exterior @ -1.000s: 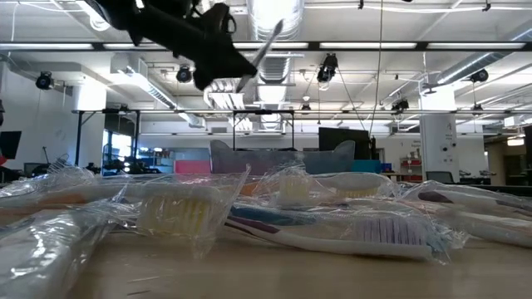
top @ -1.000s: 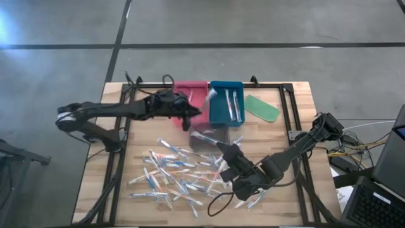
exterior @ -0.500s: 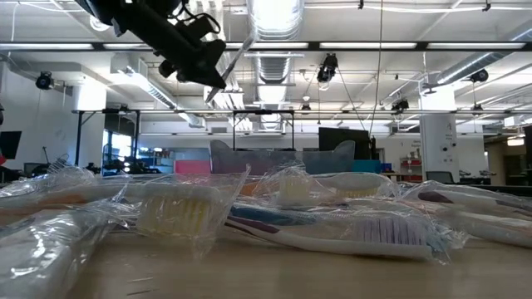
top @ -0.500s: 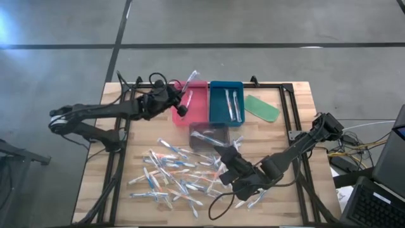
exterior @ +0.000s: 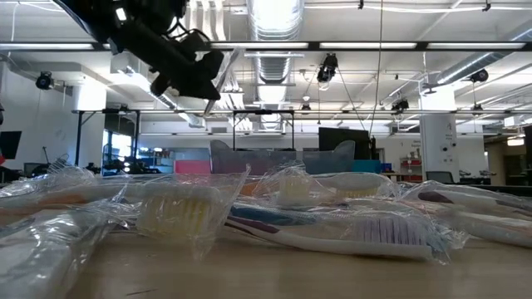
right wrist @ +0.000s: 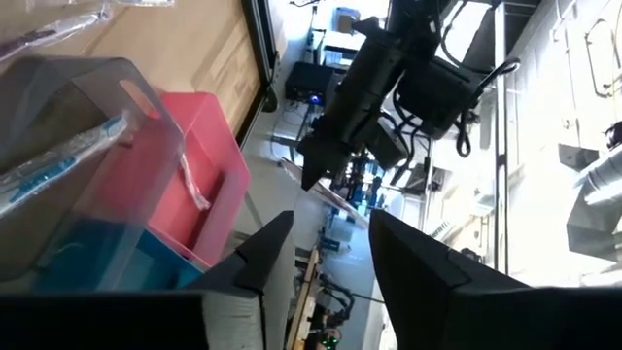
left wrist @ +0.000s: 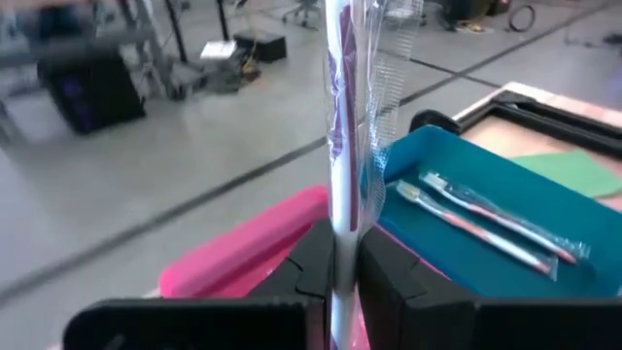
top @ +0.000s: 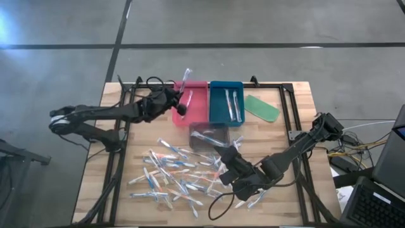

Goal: Pick & Place Toothbrushes
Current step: Put the purple toothbrush into the pink bin

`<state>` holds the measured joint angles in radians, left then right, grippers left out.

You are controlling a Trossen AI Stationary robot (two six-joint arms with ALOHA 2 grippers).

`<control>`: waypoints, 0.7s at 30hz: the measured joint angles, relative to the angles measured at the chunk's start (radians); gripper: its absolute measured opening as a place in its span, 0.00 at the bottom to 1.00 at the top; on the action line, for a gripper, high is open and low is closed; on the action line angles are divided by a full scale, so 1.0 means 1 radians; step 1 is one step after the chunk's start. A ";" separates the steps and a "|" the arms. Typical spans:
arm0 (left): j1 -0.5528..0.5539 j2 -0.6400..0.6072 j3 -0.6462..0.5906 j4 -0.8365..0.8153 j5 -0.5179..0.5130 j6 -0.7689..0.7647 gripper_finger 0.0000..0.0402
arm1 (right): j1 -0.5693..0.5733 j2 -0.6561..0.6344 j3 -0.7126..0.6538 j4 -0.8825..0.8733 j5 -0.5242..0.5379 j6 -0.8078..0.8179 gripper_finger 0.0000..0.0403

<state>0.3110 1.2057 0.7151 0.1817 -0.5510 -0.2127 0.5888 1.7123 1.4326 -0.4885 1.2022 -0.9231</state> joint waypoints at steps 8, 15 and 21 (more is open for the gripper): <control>0.079 0.008 0.153 -0.307 0.086 -0.190 0.09 | -0.006 -0.005 0.000 -0.001 0.016 0.098 0.25; 0.184 0.089 0.402 -0.659 0.307 -0.291 0.08 | -0.021 -0.060 0.000 -0.011 0.183 0.219 0.19; 0.212 0.222 0.647 -0.932 0.386 -0.337 0.09 | -0.024 -0.163 -0.001 -0.037 0.246 0.375 0.15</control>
<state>0.5228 1.4276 1.3618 -0.7508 -0.1653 -0.5496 0.5644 1.5488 1.4321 -0.5253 1.4483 -0.5478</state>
